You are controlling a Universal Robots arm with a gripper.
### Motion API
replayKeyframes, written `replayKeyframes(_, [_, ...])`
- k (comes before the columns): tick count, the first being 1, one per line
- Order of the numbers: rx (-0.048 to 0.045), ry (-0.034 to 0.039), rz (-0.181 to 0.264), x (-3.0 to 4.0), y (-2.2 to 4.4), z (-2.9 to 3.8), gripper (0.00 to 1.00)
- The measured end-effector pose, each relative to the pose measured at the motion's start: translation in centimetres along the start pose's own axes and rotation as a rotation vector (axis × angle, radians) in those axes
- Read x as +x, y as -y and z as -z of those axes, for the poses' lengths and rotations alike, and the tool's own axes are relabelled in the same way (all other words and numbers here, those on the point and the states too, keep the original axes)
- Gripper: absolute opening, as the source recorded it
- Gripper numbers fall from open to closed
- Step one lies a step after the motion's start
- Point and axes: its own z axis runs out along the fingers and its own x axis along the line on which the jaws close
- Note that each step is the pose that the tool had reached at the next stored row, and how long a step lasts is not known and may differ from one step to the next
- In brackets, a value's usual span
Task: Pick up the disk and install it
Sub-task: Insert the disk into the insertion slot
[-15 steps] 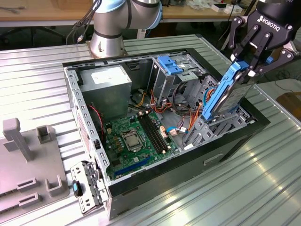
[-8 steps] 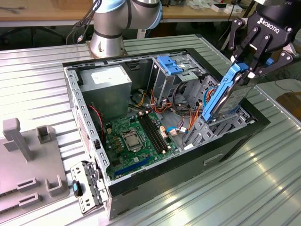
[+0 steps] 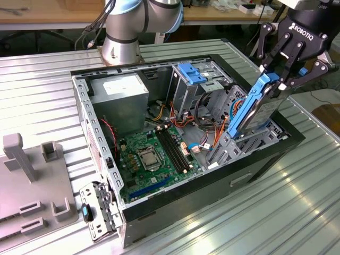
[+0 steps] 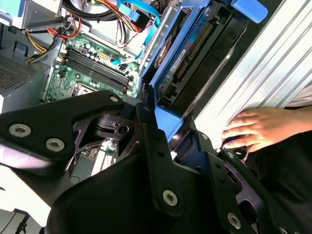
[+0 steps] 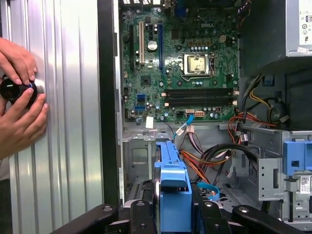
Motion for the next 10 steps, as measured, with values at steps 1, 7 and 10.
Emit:
replayKeyframes(1, [0.0,-0.0002,0.0,0.0,0.0,-0.08,0.37])
replayKeyframes(7, [0.0,-0.0001,-0.003,-0.01,-0.01,-0.5,0.37])
replayKeyframes(10, [0.0,0.0,-0.004,-0.01,-0.01,-0.72,0.37])
